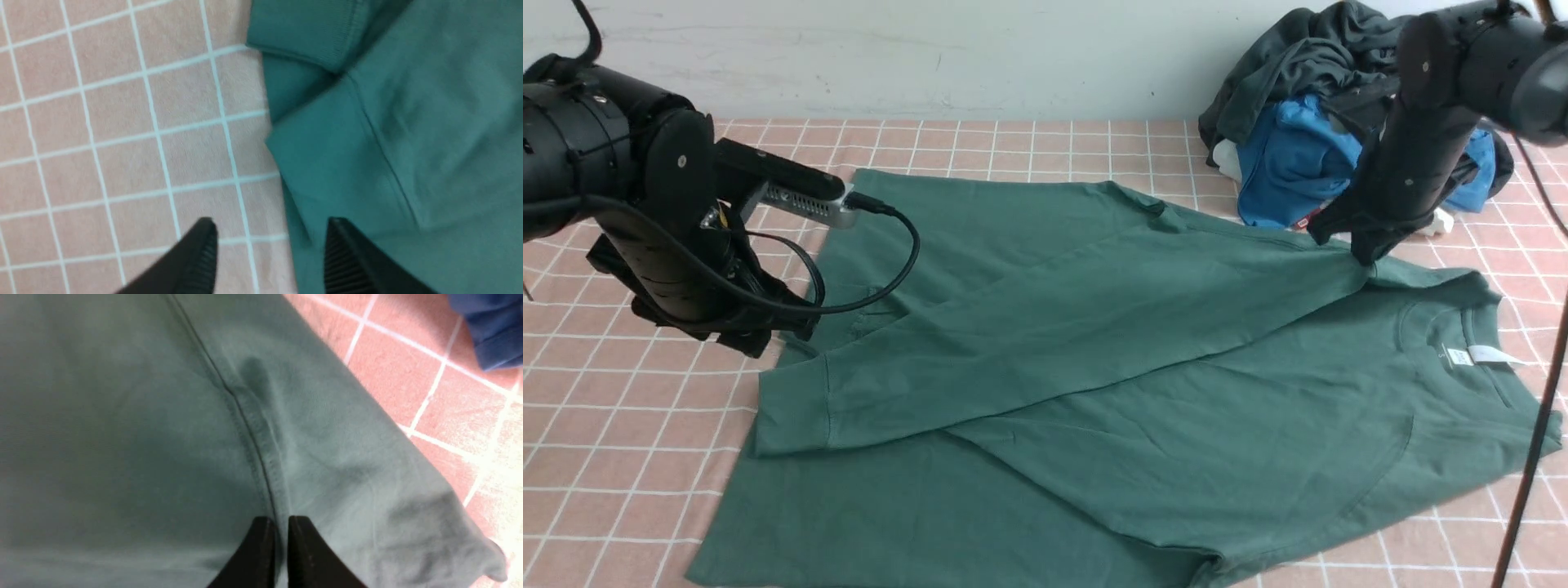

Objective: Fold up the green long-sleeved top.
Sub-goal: Use the left arm to drag and drop the cuff onto the cuff closest to the left arm, then use both arms simultaneously to clamp the lower edge of the clothing fabric

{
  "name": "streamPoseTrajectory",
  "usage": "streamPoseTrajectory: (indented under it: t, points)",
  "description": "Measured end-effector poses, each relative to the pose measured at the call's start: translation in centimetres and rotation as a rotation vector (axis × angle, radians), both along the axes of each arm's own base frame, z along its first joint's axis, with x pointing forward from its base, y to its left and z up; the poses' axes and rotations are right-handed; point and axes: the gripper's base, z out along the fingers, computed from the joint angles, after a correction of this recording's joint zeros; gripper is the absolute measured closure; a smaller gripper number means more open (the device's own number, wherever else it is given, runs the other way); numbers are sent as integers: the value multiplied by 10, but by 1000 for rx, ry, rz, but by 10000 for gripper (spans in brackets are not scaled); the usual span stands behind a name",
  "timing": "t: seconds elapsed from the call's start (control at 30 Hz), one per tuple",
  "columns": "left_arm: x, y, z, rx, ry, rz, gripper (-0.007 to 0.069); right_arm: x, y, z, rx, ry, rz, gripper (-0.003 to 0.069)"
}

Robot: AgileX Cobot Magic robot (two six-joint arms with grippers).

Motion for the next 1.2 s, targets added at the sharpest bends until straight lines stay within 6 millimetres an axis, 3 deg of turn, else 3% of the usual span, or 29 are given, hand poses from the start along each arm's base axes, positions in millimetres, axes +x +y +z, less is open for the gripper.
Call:
streamPoseTrajectory:
  t: [0.07,0.1,0.17,0.2,0.23,0.4,0.47,0.53,0.7,0.9,1.07,1.1,1.2]
  points:
    - [-14,-8,8,3,-19,-48,186,-9,2,29,45,-56,-11,570]
    - [-14,-8,7,4,-15,-54,186,-10,2,32,46,-63,-12,566]
    - [-34,-16,6,26,-8,-129,158,-25,3,71,99,-139,-21,529]
    - [-35,-17,7,26,-12,-133,158,-26,3,74,104,-145,-22,524]
    - [-49,-21,-6,62,29,-216,153,-37,4,94,135,-183,-22,504]
    - [-78,-24,-51,147,144,-450,153,-71,12,117,254,-179,23,483]
    - [-83,-22,-61,174,167,-519,153,-79,17,113,278,-152,52,482]
    - [-89,-19,-79,253,196,-710,153,-107,34,105,326,-84,139,482]
    - [-89,-19,-97,332,259,-964,153,-142,57,90,348,-69,240,482]
    - [-85,-21,-112,378,326,-1158,166,-164,70,72,337,-63,297,481]
    - [-86,-22,-114,371,368,-1175,326,-168,73,70,324,-75,345,481]
    - [-88,-22,-112,365,365,-1162,419,-170,72,74,322,-90,356,481]
    - [-87,-22,-106,363,303,-1111,580,-175,70,85,319,-140,380,481]
